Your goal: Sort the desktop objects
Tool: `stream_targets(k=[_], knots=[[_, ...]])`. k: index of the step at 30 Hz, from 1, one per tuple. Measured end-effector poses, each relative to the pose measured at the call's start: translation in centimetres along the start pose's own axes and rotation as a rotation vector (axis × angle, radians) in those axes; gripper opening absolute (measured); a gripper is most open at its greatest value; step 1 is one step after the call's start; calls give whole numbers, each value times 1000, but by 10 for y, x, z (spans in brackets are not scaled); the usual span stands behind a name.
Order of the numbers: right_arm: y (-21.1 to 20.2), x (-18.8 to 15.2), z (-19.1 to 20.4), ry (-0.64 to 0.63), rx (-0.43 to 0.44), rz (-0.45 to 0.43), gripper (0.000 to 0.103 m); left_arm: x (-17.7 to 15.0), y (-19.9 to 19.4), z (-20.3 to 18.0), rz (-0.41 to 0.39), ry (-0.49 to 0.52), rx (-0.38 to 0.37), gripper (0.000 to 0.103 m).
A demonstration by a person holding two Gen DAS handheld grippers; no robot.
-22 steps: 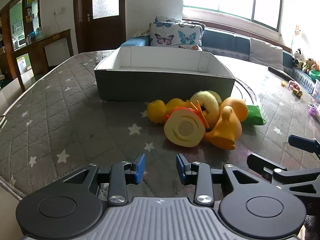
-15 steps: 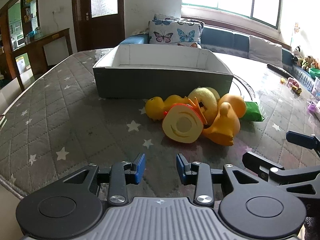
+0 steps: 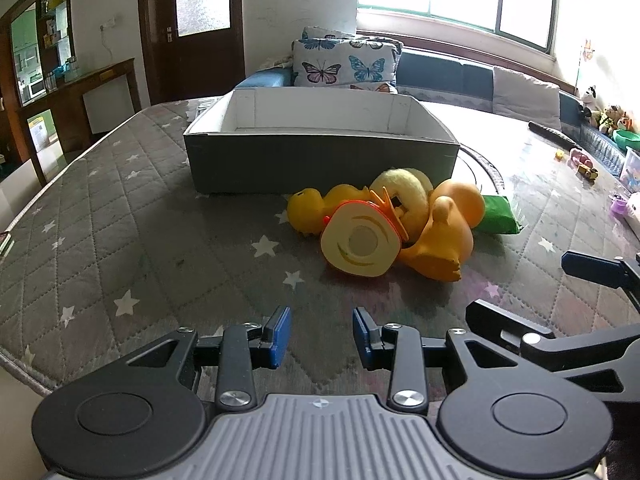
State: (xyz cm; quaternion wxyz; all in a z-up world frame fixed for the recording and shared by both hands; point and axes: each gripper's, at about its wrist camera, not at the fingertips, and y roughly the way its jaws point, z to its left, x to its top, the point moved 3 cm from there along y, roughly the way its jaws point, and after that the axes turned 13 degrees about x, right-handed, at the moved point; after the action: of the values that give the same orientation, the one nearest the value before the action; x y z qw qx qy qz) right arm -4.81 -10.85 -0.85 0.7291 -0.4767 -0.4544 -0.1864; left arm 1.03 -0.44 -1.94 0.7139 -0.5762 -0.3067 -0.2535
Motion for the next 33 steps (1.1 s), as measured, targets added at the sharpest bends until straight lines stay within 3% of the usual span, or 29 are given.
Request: stream_targets(k=[33], knots=[[5, -5, 1, 28, -11, 58, 103, -5, 5, 0, 33, 15, 10, 36]])
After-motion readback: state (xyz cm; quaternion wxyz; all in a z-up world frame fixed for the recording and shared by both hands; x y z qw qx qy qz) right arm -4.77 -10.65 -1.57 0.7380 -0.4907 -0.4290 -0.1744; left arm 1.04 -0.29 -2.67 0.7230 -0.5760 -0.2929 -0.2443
